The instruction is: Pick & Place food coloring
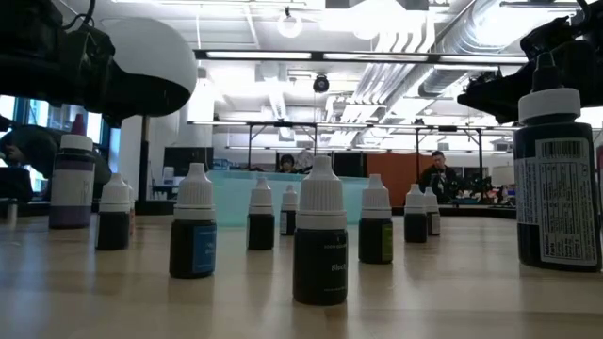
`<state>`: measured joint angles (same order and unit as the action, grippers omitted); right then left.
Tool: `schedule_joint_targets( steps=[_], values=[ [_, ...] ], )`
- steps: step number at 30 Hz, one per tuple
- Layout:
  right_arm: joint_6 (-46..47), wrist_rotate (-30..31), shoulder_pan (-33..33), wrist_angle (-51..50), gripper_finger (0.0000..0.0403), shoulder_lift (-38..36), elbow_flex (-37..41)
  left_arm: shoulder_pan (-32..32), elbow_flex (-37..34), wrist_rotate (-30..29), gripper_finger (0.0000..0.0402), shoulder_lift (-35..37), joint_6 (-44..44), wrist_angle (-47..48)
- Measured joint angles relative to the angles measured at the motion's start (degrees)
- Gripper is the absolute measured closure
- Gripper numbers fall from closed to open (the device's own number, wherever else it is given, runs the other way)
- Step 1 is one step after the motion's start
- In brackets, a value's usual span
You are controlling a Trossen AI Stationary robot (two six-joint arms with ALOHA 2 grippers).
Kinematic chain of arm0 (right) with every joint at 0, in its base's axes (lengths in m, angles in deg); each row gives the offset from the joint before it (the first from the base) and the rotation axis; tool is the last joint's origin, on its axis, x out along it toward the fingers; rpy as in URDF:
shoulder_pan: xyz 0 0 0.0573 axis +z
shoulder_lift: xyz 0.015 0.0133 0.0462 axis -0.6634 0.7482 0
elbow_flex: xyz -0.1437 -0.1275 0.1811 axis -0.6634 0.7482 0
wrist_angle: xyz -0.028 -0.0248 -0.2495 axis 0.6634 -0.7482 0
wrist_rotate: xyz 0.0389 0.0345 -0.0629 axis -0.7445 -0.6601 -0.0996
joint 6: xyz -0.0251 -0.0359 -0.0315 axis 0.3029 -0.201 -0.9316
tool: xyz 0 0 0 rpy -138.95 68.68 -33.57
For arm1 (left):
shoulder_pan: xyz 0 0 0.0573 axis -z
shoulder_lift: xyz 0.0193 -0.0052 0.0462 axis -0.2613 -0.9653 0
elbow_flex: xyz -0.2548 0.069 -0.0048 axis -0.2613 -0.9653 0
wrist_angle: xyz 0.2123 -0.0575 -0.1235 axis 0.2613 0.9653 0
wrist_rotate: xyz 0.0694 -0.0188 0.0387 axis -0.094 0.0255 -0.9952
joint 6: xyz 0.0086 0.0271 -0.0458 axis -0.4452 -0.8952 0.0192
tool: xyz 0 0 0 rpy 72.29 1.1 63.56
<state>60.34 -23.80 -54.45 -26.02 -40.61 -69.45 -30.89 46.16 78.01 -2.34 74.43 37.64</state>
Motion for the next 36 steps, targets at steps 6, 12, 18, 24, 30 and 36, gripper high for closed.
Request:
schedule_joint_targets(
  steps=[6,12,18,24,30,36],
  values=[
    [0.02,0.0,0.02,-0.01,0.0226,0.0,-0.02,0.01,0.0,0.0,0.0252,0.0,0.0,0.0],
    [0.0,0.0,0.0,0.0,0.0226,0.0,0.0,0.01,0.0,0.16,0.0252,0.0,1.71,-0.58],
    [0.01,0.0,0.02,0.03,0.0226,0.0,-0.02,0.0,0.0,-0.17,0.0252,0.0,6.17,0.09],
    [1.42,-0.13,0.02,2.03,0.0226,-0.02,-0.01,0.01,0.0,-0.36,0.0252,0.0,12.4,-1.75],
    [1.25,1.23,0.02,9.81,0.0226,-0.02,-0.01,0.01,0.0,0.11,0.0252,-0.02,18.17,-1.77],
    [8.28,-6.66,0.08,14.04,0.0226,-0.01,0.0,0.01,-0.01,1.66,0.0252,-0.02,18.11,-4.2]
  ],
)
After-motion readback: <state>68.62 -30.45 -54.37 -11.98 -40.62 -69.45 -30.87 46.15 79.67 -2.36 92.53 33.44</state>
